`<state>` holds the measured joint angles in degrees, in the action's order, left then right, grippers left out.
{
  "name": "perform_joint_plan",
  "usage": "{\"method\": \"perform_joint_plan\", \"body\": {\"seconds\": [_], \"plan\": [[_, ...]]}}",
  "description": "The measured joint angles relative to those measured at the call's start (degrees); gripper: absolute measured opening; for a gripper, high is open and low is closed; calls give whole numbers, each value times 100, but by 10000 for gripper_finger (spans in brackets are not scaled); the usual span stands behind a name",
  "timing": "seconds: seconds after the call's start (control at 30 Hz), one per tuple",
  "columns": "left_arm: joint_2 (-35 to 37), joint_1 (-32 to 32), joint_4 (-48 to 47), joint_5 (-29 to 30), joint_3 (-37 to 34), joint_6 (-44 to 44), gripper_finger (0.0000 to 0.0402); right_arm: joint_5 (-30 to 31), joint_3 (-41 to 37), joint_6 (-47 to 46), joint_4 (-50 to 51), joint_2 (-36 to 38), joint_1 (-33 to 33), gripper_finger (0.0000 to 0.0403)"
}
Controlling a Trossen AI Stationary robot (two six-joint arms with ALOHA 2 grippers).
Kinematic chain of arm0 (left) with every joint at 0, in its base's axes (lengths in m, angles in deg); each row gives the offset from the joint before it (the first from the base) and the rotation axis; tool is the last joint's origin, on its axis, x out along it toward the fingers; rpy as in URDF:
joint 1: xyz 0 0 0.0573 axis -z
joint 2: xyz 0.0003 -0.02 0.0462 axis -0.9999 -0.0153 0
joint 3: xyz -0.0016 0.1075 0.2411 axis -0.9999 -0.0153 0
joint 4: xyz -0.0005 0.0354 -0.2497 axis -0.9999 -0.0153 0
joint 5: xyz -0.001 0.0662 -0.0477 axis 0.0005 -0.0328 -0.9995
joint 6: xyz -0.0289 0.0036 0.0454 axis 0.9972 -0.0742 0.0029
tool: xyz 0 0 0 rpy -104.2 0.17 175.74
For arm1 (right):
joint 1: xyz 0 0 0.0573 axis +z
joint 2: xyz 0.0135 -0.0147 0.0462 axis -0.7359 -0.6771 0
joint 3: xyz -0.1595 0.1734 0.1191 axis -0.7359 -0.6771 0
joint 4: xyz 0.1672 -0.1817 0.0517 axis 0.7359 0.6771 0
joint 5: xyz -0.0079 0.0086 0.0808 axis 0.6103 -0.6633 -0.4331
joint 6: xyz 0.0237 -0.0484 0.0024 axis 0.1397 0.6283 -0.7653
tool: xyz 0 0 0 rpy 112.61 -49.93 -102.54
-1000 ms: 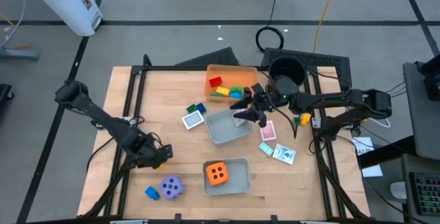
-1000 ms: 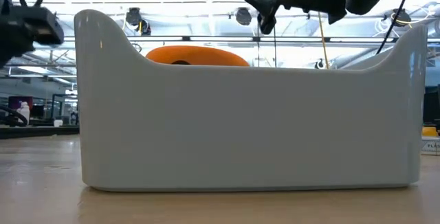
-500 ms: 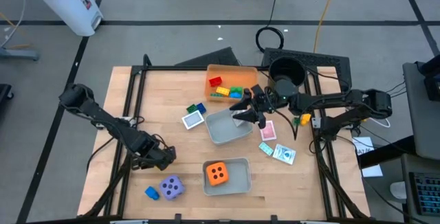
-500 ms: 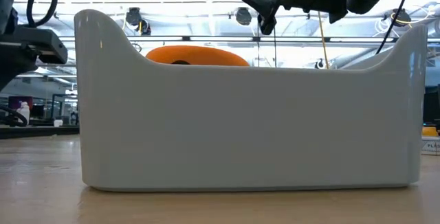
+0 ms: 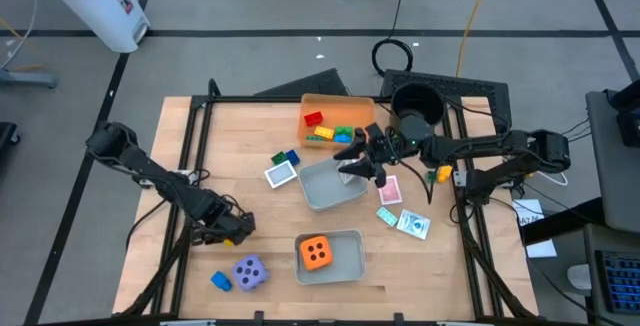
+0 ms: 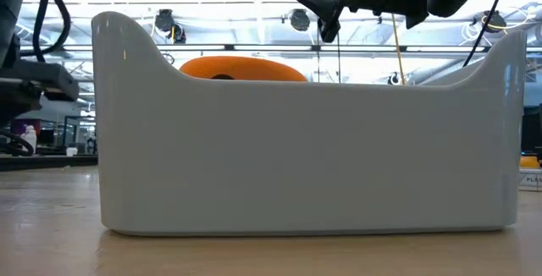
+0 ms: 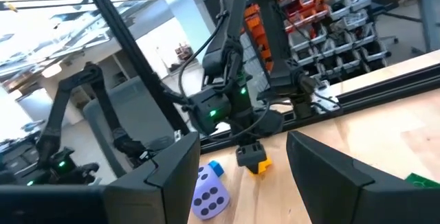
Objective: Pick & Place Toys
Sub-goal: Put the yellow game piece into the orange bin
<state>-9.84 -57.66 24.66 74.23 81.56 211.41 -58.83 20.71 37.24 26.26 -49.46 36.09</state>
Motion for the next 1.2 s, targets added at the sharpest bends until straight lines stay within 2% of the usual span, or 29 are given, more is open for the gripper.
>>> {"method": "perform_joint_plan", "body": {"seconds": [0.43,0.53,0.77,0.83,1.07,1.2], "plan": [[0,0,231,-188,-94,-152,251,142,0,4,-2,0,0,210],[0,0,250,-190,-94,-177,229,142,0,21,-2,0,0,210],[2,0,240,-181,-94,-176,143,142,0,28,-2,0,0,210],[2,0,235,-157,-92,-176,135,142,0,28,-2,0,0,210],[48,7,243,398,-73,-432,147,142,0,28,-6,0,0,210],[246,0,237,1112,28,-829,155,140,2,-31,-182,-4,-2,210]]}}
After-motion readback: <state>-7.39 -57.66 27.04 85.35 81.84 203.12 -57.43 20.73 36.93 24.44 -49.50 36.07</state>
